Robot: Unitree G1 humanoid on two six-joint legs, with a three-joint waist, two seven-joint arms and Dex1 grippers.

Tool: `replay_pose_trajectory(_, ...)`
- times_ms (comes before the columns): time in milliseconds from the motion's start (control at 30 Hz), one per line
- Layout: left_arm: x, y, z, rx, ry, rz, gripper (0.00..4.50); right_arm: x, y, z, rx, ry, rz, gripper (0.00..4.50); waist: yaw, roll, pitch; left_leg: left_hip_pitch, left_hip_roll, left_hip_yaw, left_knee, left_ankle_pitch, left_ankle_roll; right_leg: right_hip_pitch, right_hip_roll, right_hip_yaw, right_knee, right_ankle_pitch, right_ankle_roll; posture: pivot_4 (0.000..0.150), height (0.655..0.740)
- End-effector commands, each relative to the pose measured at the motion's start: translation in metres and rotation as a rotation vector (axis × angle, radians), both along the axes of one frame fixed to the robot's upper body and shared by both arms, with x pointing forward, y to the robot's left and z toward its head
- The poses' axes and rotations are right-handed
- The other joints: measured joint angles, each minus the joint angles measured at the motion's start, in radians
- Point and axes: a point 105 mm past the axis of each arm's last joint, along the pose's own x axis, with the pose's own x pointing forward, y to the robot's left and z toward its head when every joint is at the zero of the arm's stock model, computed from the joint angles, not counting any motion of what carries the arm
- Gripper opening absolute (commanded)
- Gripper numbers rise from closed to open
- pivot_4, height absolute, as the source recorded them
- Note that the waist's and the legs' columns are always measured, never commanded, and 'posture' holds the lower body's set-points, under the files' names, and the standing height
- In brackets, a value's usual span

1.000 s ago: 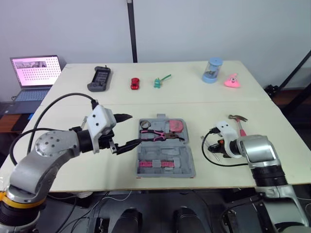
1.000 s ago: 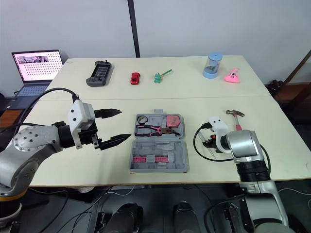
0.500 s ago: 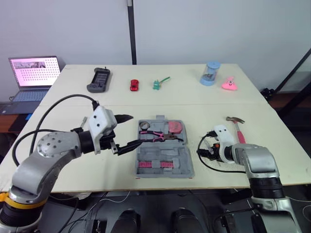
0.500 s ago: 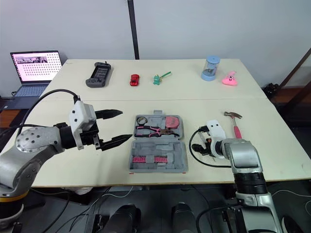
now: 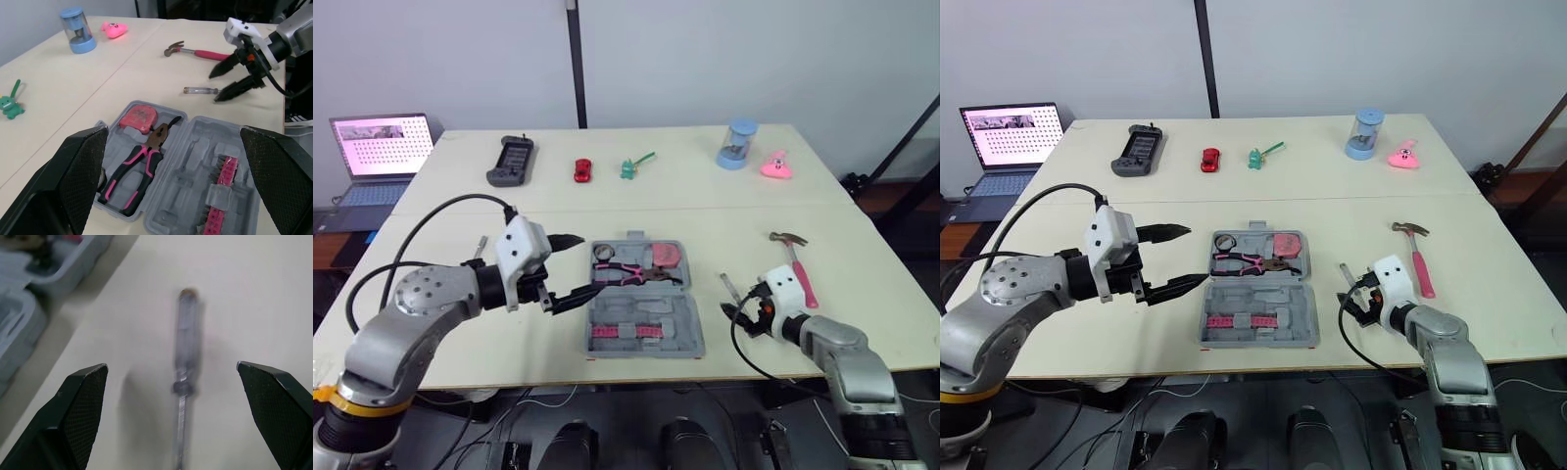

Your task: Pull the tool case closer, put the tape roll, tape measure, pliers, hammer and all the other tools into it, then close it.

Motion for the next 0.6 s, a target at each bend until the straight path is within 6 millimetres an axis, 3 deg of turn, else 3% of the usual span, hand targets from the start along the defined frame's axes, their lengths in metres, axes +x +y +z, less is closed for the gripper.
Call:
replay_pose_trajectory(33,0.001,-0.001,0.009,0.004,-0.051,-0.015,4.50,0.004,-0.004,0.005,0.056,-0.061,-0.025,4.47,0.001,0.000,0.000,0.000,0.000,0.000,0.000,0.000,0.000,0.000,0.000,0.000,0.000,0.000,0.000,0.150,0.6753)
replay_pose_trajectory(400,0.001,0.001,0.009,0.020,-0.052,-0.018,4.50,-0.004,0.000,-0.018,0.089,-0.015,-0.060,4.47,0.003,0.001,0.001,0.000,0.000,0.000,0.000,0.000,0.000,0.000,0.000,0.000,0.000,0.000,0.000,0.150,0.6753)
replay_pose_trajectory(500,0.001,0.002,0.009,0.021,-0.052,-0.018,4.50,-0.004,0.001,-0.021,0.095,-0.011,-0.064,3.61,0.002,0.001,0.001,0.000,0.000,0.000,0.000,0.000,0.000,0.000,0.000,0.000,0.000,0.000,0.000,0.150,0.6753)
replay_pose_trajectory(600,0.002,0.001,0.009,0.022,-0.053,-0.018,4.50,-0.004,0.001,-0.023,0.092,-0.008,-0.065,2.10,0.002,0.001,0.001,0.000,0.000,0.000,0.000,0.000,0.000,0.000,0.000,0.000,0.000,0.000,0.000,0.150,0.6753)
